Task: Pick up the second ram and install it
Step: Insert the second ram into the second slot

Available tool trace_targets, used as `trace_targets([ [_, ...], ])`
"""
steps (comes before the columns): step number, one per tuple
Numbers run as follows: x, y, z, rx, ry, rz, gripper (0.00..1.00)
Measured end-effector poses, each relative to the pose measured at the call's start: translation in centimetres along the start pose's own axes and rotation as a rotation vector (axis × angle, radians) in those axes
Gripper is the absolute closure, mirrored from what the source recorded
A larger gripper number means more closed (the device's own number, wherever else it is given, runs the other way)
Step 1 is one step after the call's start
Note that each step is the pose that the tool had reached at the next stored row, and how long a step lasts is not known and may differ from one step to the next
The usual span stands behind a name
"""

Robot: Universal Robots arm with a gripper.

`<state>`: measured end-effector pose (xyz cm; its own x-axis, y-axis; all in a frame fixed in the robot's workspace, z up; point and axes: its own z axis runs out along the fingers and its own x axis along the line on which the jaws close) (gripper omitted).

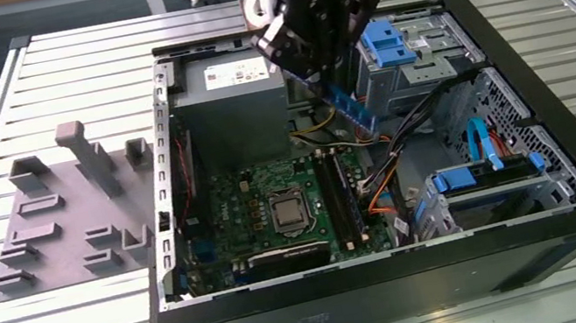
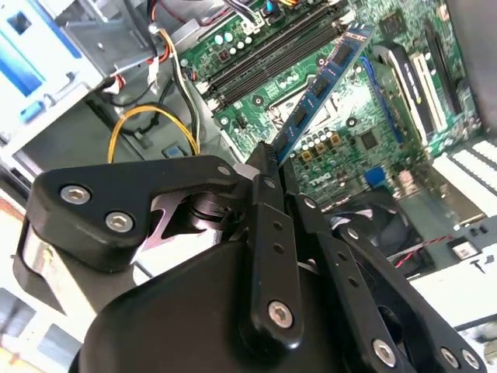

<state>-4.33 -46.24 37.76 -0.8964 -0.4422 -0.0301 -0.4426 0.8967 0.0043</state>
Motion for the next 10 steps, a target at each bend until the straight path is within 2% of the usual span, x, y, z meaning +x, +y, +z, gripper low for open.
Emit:
trace_targets([
  [10,0.0,0.01,0.19,0.0054,-0.0008,0.18,0.86],
])
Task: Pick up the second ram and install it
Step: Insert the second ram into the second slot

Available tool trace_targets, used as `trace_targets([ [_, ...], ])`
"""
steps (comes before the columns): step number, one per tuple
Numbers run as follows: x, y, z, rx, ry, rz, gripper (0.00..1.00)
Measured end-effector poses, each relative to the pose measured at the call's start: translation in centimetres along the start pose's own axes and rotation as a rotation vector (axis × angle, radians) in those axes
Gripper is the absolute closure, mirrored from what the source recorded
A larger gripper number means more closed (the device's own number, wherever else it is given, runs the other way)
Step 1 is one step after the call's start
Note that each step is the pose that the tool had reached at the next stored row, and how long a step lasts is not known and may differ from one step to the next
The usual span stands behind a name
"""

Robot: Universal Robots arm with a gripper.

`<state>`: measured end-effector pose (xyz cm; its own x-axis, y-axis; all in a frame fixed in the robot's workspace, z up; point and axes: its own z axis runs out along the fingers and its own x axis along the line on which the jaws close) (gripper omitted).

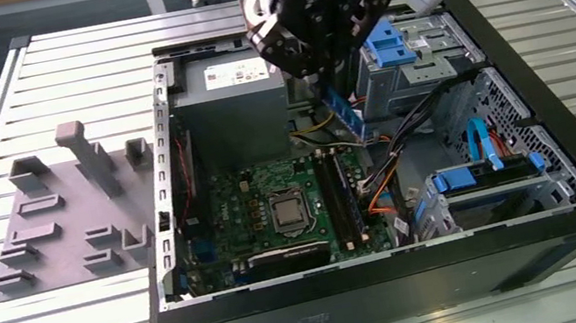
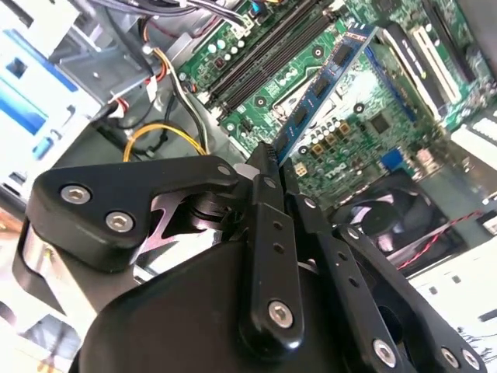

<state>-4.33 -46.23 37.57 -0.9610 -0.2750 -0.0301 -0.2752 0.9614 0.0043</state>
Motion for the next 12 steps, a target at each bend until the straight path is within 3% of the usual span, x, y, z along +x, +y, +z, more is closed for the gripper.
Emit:
trace_targets([
  [12,0.01,0.01,0.24,0.0063,-0.0008,0.208,0.86],
])
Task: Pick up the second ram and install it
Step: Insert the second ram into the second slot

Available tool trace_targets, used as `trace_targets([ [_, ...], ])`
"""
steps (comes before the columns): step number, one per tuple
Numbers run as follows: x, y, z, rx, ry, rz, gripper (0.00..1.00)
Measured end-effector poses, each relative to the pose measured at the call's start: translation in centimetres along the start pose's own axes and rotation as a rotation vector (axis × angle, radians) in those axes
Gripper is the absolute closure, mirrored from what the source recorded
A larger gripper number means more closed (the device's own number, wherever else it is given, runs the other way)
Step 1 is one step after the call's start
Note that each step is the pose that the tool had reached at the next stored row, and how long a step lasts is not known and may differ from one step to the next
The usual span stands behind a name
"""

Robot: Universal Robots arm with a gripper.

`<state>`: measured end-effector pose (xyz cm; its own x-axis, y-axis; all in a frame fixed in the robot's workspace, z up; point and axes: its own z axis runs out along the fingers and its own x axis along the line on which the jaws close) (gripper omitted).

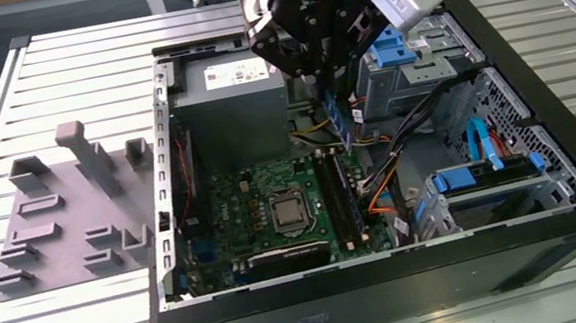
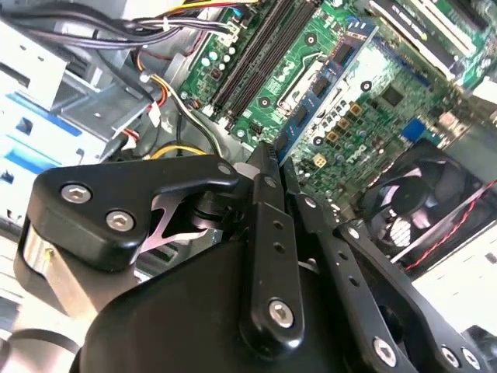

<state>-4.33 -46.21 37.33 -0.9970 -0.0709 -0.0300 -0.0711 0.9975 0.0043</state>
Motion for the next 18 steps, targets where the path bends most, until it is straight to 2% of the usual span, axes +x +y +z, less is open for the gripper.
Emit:
trace_targets([
  [4,-0.06,0.03,0.21,0.0013,-0.0003,0.046,0.86],
  [11,-1.14,-0.06,1.5,0.0012,0.0013,0.05,0.86],
  [13,-1.28,-0.07,1.84,0.0011,0.0045,0.05,0.86],
  [14,-1.36,-0.08,1.97,0.0009,0.0095,0.05,0.86],
  [15,-1.49,-0.09,2.08,0.0005,0.0179,0.05,0.86],
  [17,-1.67,-0.1,2.18,-0.0009,0.0481,0.051,0.86],
  [18,-1.68,-0.11,2.24,-0.0015,0.0603,0.05,0.86],
])
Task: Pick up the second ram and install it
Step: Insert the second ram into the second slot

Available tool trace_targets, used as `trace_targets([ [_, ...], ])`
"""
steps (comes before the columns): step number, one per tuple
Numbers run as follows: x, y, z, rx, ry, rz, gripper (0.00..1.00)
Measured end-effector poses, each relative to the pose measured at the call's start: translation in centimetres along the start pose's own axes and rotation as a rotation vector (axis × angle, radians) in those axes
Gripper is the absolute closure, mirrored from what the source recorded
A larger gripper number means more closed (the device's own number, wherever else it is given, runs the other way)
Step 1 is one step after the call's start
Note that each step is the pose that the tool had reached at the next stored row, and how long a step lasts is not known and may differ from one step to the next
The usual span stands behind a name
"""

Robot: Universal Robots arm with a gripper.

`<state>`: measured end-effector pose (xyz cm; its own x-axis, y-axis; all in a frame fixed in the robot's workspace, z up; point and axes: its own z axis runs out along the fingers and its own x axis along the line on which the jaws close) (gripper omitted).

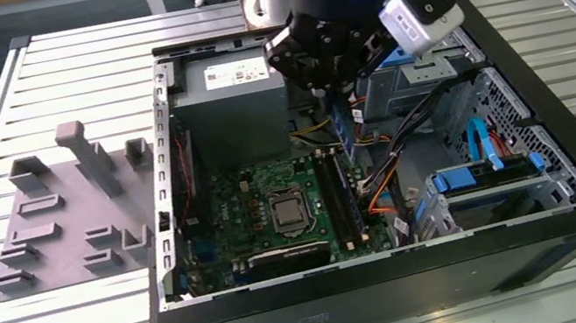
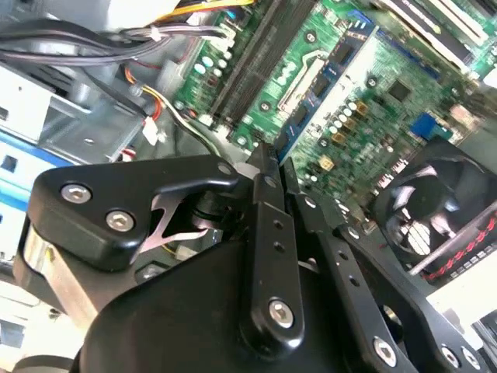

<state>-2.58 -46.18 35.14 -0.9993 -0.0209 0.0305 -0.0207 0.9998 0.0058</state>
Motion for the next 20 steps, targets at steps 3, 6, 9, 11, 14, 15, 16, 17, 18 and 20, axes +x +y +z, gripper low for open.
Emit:
trace_targets([
  [3,0.0,0.0,0.01,0.0002,0.0027,0.0,0.86],
  [6,-0.02,0.0,0.02,0.0,0.0027,0.0,0.86],
  [9,-0.04,0.0,0.42,0.0,0.0032,0.0,0.86],
  [11,-0.06,0.0,0.78,0.0,0.0032,0.0,0.86],
  [14,-0.07,-0.01,1.16,0.0,0.0067,0.001,0.86],
  [15,-0.07,-0.01,1.19,0.0001,0.0087,0.001,0.86],
  [16,-0.09,-0.02,1.18,0.0005,0.0104,0.001,0.86],
  [17,-0.11,-0.04,1.2,0.0016,0.0118,0.001,0.86],
  [18,-0.11,-0.05,1.26,0.0025,0.0128,0.002,0.86],
  [20,-0.17,-0.07,1.45,0.0033,0.014,0.002,0.86],
])
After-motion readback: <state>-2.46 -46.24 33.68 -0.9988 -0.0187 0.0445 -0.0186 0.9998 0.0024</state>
